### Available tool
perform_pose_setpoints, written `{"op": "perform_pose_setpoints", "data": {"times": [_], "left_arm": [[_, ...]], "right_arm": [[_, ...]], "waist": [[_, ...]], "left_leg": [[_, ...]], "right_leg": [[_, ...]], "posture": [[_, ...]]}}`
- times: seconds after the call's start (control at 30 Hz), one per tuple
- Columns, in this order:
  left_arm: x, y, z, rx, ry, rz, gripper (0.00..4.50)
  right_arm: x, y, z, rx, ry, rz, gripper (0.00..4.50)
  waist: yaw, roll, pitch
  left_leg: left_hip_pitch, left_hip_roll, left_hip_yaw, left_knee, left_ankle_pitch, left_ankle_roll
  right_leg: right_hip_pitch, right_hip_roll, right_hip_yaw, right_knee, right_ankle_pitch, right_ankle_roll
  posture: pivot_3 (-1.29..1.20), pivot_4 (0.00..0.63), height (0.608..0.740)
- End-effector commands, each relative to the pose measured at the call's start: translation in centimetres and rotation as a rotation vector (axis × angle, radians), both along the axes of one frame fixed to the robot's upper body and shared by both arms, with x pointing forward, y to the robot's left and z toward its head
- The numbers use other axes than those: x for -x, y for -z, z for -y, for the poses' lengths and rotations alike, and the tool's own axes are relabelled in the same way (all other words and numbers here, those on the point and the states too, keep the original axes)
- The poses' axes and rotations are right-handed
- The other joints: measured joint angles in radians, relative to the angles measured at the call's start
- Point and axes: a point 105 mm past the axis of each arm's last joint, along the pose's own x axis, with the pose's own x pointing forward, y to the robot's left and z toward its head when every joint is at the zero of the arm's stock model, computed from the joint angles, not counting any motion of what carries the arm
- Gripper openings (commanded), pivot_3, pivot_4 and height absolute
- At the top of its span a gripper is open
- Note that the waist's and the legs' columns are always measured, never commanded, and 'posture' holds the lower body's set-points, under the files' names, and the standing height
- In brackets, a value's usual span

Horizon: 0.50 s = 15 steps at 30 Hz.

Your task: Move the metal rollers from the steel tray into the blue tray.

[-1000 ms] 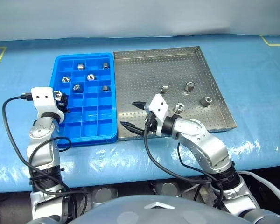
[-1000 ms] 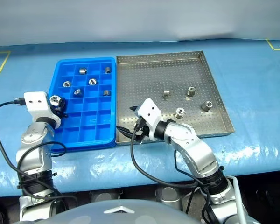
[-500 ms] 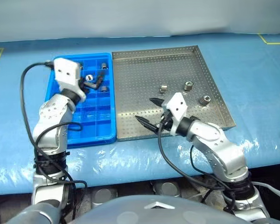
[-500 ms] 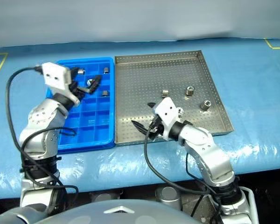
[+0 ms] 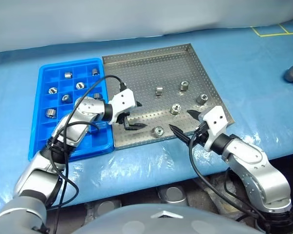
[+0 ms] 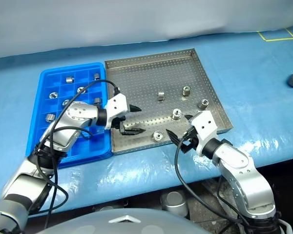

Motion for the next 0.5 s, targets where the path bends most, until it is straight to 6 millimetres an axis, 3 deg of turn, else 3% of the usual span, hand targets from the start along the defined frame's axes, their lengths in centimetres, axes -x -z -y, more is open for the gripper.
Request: {"op": "perform_pose_setpoints", "data": {"times": [0.03,0.27,0.5], "left_arm": [[0.0,-0.1,0.5,-0.114,0.155,0.087,4.43],[-0.3,0.4,2.2,-0.198,0.346,0.171,4.43],[1.0,2.2,2.9,-0.311,0.555,0.165,4.43]], "right_arm": [[0.2,-1.4,-0.4,-0.02,0.003,0.057,4.5],[0.2,-1.5,-0.7,-0.039,0.027,0.07,4.5],[0.0,-1.6,-0.6,-0.048,0.056,0.083,4.5]], "waist": [[-0.007,0.0,0.0],[-0.032,0.0,0.0],[-0.058,0.0,0.0]], "left_leg": [[0.0,0.0,0.0,0.0,0.0,0.0],[-0.001,0.0,0.001,0.0,-0.001,0.001],[-0.002,0.0,0.003,0.0,-0.002,0.003]], "right_leg": [[0.0,0.0,0.0,0.0,0.0,0.0],[-0.001,0.0,0.001,-0.001,0.0,0.0],[-0.002,0.0,0.002,-0.002,0.0,0.0]], "posture": [[-0.29,0.15,0.74],[-0.31,0.15,0.74],[-0.33,0.15,0.74]]}}
